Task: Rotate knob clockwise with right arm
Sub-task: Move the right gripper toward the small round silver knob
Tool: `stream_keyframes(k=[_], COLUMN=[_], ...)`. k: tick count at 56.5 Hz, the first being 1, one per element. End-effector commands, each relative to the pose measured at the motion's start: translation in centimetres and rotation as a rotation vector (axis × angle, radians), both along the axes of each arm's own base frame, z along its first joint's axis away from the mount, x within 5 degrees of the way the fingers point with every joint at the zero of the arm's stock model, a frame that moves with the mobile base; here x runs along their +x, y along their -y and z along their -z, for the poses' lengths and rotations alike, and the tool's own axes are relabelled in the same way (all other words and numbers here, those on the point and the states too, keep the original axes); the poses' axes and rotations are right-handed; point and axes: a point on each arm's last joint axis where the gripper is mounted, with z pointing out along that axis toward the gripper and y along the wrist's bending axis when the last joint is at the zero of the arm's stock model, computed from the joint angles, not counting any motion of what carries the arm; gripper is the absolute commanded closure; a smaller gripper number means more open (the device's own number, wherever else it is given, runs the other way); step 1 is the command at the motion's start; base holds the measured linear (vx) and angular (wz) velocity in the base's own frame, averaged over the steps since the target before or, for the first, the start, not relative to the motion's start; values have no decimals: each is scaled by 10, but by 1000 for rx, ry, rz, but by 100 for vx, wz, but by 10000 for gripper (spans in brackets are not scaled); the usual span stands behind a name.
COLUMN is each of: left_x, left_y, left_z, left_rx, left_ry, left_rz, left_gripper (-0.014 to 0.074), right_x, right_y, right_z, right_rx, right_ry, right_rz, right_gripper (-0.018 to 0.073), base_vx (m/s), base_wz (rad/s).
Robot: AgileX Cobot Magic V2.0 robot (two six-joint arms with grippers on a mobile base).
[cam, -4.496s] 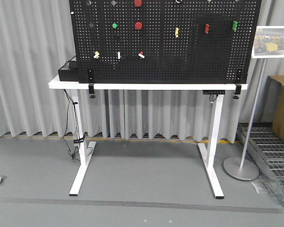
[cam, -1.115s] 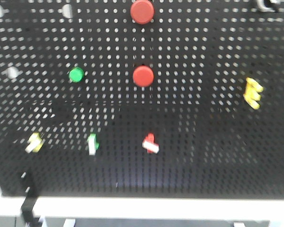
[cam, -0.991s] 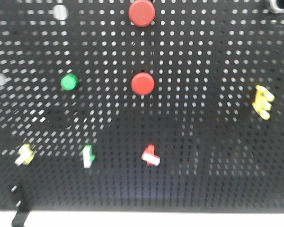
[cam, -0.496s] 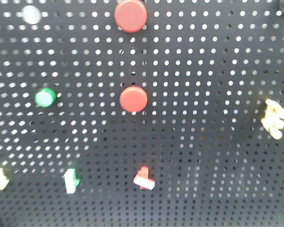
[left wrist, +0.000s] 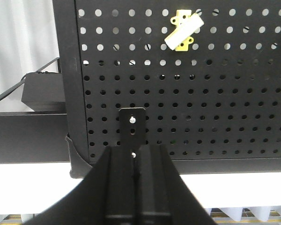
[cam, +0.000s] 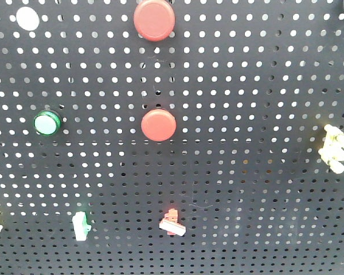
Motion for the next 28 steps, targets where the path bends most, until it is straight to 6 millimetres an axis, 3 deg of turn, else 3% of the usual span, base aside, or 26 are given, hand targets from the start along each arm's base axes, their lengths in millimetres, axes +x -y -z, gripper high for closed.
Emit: stream_keyframes(k=[1,19,28], left_x=[0,0,0], left_y=[0,0,0], left_z=[-5,-5,-5], left_rx=[-11,-11,-11], left_ry=[84,84,84], left_rz=[0,0,0], left_gripper=[603,603,603], right_x=[-1,-1,-4], right_y=[0,0,-1], right_z=[-6,-7,-21], right_rx=[-13,-13,-4], right_ry=[92,94,220], right_rz=[-3,-3,-6], right_gripper=[566,566,566], base_vx=[0,0,0], base_wz=[0,0,0])
